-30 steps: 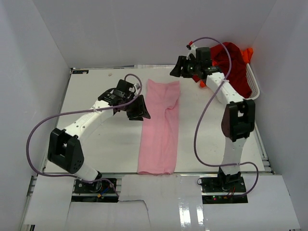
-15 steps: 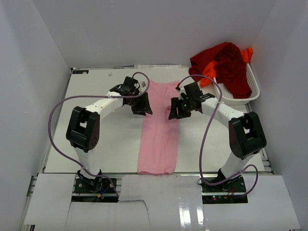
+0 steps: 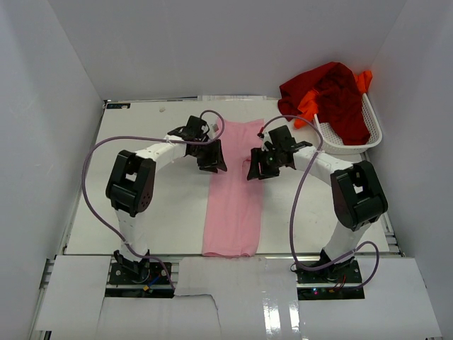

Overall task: Fold and stack the t-shirts
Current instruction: Rotate the tshirt 90 degrees

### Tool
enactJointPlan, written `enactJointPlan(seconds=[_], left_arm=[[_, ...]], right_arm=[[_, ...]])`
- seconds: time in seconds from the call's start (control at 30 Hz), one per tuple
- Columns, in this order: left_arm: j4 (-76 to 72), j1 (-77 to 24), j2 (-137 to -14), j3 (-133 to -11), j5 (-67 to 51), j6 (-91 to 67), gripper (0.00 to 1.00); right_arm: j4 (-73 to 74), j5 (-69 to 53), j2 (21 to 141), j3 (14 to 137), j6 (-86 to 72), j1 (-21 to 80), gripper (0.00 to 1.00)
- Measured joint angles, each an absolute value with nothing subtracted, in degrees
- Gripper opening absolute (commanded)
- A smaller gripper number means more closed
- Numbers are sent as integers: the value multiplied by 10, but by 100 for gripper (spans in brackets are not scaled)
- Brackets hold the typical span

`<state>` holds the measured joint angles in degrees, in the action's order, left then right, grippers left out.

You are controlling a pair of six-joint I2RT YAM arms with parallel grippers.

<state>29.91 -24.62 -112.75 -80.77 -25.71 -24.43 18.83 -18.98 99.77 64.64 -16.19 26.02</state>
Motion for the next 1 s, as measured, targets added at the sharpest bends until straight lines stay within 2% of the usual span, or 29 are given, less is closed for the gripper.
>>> enactJointPlan(seconds=[0.57,1.0], left_arm=[[284,-244,-1178,-815,-267,-244,56],[307,-207,-1274,-955,-283,-253,56]], right_arm=[[166,-207,1076,670,-171,257,61],[170,-205,1181,814,-161,236,61]])
